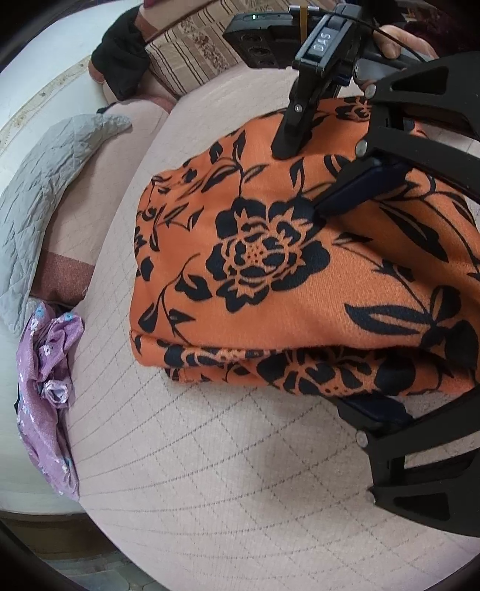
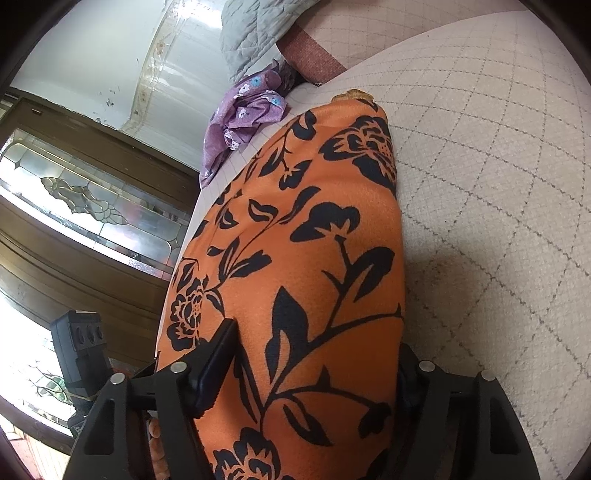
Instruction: Fold small clothes
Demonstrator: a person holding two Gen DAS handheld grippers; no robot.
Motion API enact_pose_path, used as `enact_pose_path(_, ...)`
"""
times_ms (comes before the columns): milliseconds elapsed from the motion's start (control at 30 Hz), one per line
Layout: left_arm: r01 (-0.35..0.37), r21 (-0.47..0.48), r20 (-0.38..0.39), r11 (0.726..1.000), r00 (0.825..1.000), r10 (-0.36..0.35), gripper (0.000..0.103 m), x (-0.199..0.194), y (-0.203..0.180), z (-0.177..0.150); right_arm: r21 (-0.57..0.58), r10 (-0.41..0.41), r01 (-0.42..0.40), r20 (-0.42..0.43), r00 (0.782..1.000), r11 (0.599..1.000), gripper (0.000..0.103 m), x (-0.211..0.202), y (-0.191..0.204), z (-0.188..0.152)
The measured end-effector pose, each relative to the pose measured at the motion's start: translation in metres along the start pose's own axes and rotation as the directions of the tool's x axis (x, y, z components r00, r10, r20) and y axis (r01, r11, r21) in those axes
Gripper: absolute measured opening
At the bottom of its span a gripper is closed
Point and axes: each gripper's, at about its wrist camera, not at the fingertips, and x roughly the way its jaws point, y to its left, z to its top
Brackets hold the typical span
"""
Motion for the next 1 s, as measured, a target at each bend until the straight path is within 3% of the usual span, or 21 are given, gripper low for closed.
enact_pose_path(333,-0.013,0.075,0.076,0.997,0.997,0.008,0.045,-0.009,-0.013,-0.002,-0.076,-0.083,0.085,0.021,0.996,0.993,0.059,-0.006,0.024,-0.006)
enact_pose_path(467,0.006,0.057,0.080,0.998,0.997,-0.010,0.042,-0.009,-0.008,-0.002,-0.109,-0.115,0.118,0.033,0.993,0.987,0.055,-0.006,0.034,-0.008)
enact_pose_path(533,0.040,0.014,0.039,0.999,0.998,-0.040,0.066,-0.004,-0.001,0.000,-0.095,-0.115,0.117,0.025,0.993,0.989,0.055,-0.004,0.033,-0.008)
enact_pose_path(600,0.080,-0.014,-0.004,0.997,0.997,-0.081,0.083,0.002,0.002,0.000,-0.075,-0.101,0.102,0.016,0.995,0.992,0.055,-0.002,0.028,-0.007)
enact_pose_path(633,0.090,-0.017,-0.013,0.996,0.996,-0.090,0.088,0.004,0.002,0.000,-0.060,-0.087,0.087,0.010,0.996,0.994,0.055,-0.002,0.024,-0.007)
enact_pose_path(767,0.101,0.006,-0.012,0.995,0.995,-0.101,0.089,0.006,-0.001,-0.001,-0.006,-0.028,0.028,0.003,1.000,1.000,0.055,-0.003,0.008,-0.006)
enact_pose_path(800,0.107,0.007,-0.005,0.994,0.994,-0.107,0.087,0.006,-0.001,-0.001,0.000,-0.017,0.017,0.004,1.000,1.000,0.055,-0.002,0.006,-0.007)
enact_pose_path(933,0.063,0.064,0.055,0.996,0.996,-0.066,0.043,0.000,-0.006,0.000,-0.006,-0.001,0.001,0.025,1.000,1.000,0.055,-0.003,0.004,-0.009)
enact_pose_path(1000,0.059,0.072,0.078,0.996,0.995,-0.065,0.035,-0.004,-0.007,0.003,-0.026,-0.008,0.009,0.039,0.999,1.000,0.054,-0.006,0.006,-0.011)
